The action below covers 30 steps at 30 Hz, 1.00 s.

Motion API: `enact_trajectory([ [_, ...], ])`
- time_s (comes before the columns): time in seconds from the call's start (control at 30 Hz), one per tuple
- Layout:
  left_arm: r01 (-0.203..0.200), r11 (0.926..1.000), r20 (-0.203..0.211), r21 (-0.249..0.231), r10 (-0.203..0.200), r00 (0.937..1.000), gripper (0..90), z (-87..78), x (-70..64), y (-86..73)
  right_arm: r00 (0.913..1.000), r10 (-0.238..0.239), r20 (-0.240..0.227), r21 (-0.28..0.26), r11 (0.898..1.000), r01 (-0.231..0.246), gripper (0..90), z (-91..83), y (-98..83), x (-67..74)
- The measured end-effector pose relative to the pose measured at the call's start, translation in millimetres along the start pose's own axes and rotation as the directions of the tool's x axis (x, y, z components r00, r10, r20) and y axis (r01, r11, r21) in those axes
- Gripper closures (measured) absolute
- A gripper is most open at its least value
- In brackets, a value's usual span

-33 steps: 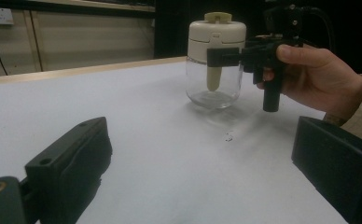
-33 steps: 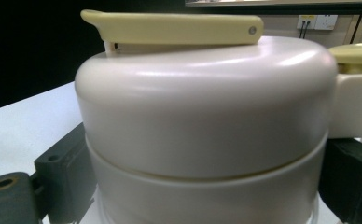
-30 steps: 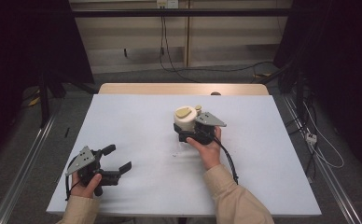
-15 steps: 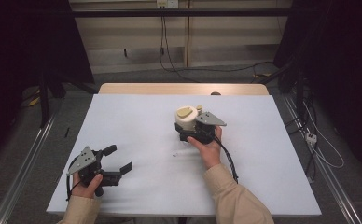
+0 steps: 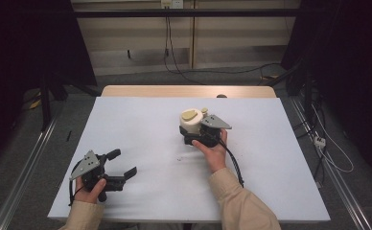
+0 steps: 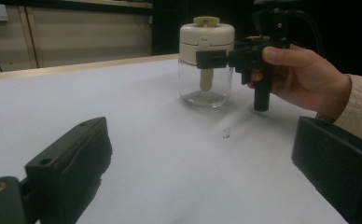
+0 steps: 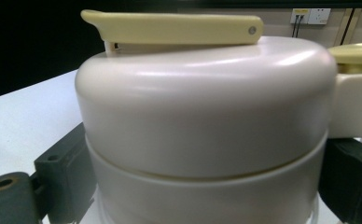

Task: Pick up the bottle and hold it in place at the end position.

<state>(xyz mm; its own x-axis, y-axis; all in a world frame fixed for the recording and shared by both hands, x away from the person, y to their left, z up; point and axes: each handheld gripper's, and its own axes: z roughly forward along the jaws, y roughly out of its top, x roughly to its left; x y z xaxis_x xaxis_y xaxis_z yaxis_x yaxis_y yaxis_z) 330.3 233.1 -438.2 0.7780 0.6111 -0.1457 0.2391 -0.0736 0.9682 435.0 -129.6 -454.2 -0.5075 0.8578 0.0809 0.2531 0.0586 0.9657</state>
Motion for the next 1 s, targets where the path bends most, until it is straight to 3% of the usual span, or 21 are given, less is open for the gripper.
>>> enact_trajectory([
  [0.33,0.004,1.0000,-0.003,0.000,-0.004,1.0000,4.3,-1.0,0.9,-0.7,0.9975,-0.070,-0.012,0.035,0.997,0.070,6.7,9.6,3.5,8.7],
  [0.47,0.002,1.0000,0.000,0.002,-0.002,1.0000,4.3,-0.8,0.3,-0.7,0.9994,-0.022,-0.025,0.047,0.999,0.024,6.4,6.5,2.3,3.4],
  [0.67,-0.003,1.0000,0.004,0.005,0.003,1.0000,4.2,1.1,-1.4,-0.4,0.9992,-0.018,-0.036,0.078,0.997,0.020,5.8,1.2,1.7,1.9],
  [0.8,-0.005,0.9999,0.004,0.011,0.005,1.0000,4.2,2.0,-1.1,-0.7,0.9992,0.014,-0.036,0.090,0.996,-0.011,5.4,-1.4,0.2,-1.3],
  [0.9,0.000,0.9999,0.003,0.011,0.000,1.0000,4.3,2.8,-0.8,-0.6,0.9992,-0.019,-0.035,0.105,0.994,0.022,5.2,-2.9,0.2,-0.7],
  [1.0,0.002,0.9999,0.009,0.013,-0.002,1.0000,4.2,4.8,-0.9,-0.4,0.9992,-0.021,-0.033,0.106,0.994,0.024,5.0,-4.2,-0.3,-0.7],
])
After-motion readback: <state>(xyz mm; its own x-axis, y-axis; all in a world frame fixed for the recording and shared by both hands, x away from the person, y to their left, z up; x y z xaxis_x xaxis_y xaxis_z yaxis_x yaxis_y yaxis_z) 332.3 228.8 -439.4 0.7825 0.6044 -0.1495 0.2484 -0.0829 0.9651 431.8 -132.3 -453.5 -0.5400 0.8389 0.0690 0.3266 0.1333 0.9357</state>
